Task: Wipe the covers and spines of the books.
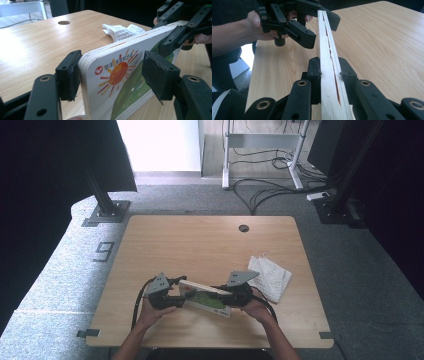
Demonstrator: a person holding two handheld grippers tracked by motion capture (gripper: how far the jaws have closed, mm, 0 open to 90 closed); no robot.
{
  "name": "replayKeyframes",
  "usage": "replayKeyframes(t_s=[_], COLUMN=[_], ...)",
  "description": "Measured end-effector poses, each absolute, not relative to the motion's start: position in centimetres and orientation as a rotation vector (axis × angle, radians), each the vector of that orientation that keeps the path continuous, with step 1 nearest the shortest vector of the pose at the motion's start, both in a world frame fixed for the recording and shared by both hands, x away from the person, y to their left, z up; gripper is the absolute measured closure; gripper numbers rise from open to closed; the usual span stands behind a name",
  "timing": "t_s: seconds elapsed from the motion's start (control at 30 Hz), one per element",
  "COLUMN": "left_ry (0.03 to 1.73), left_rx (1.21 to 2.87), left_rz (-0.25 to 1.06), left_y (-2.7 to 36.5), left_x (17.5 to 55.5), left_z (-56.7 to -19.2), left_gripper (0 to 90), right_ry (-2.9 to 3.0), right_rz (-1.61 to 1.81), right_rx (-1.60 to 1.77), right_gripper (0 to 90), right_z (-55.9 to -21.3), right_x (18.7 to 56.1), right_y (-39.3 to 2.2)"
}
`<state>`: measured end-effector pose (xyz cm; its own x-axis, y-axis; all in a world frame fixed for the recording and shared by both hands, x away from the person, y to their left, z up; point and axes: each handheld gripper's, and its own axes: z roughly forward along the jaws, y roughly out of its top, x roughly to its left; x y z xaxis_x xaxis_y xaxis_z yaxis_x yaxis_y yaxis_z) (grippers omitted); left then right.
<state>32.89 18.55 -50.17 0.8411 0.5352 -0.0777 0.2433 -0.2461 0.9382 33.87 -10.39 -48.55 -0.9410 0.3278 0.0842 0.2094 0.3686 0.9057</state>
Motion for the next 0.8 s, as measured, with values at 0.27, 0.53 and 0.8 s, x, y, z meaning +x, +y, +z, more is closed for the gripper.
replayKeyframes(t_s=[0.27, 0.53, 0.8], left_ry=[0.604, 0.706, 0.819], left_rx=[1.781, 1.737, 1.742], left_rz=[0.333, 0.384, 0.377], left_y=[18.6, 17.9, 18.5], left_x=[32.3, 32.6, 33.4], left_z=[-48.8, -47.2, -47.8], left_gripper=[29.9, 27.8, 30.3], right_ry=[2.500, 2.479, 2.463], right_rz=[1.616, 1.611, 1.632], right_rx=[0.478, 0.476, 0.455], right_gripper=[73.7, 73.8, 74.0], right_z=[-48.5, -48.6, -48.8], right_x=[33.6, 33.2, 33.2], right_y=[-10.2, -9.9, -8.6])
